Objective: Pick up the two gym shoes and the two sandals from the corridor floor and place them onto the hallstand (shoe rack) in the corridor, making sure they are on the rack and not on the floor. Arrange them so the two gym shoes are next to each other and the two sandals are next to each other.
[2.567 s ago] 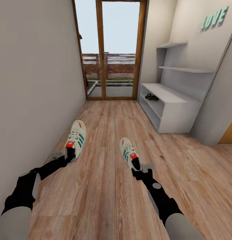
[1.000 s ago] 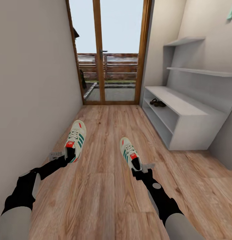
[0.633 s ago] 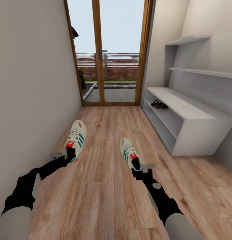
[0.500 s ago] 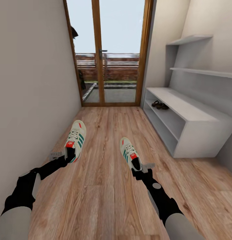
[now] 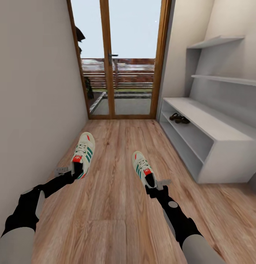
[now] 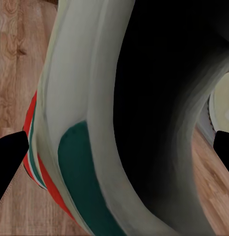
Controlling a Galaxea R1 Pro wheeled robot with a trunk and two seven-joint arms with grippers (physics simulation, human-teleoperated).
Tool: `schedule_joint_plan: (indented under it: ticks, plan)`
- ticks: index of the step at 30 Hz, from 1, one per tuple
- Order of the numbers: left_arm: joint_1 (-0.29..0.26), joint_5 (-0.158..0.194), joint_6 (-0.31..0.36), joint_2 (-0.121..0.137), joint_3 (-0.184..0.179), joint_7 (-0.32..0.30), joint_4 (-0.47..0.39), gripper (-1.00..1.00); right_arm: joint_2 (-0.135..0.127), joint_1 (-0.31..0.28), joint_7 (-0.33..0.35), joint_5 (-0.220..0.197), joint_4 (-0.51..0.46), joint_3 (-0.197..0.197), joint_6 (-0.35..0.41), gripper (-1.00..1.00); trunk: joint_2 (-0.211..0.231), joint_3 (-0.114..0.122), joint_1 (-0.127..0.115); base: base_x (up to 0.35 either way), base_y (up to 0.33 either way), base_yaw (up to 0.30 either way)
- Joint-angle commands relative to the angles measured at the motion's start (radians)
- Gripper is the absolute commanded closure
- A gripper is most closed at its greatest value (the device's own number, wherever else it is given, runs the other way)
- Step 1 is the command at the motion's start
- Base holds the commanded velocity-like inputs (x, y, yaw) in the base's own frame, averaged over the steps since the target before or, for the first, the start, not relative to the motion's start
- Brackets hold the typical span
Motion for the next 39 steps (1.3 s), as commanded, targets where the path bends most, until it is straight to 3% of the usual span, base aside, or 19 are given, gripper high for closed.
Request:
schedule_joint_plan:
  ticks: [1, 39]
  plan:
    - [-0.001, -0.006, 0.006, -0.001, 0.004, -0.008, -0.001, 1.0, 0.001, -0.001, 0.007, 0.008, 0.0, -0.006, -0.004, 1.0, 0.0, -0.001, 0.0, 0.346, 0.0, 0.0]
    - [-0.001, -0.006, 0.006, -0.001, 0.004, -0.008, -0.001, 1.0, 0.001, -0.001, 0.007, 0.008, 0.0, -0.005, -0.004, 1.0, 0.0, -0.001, 0.0, 0.346, 0.0, 0.0]
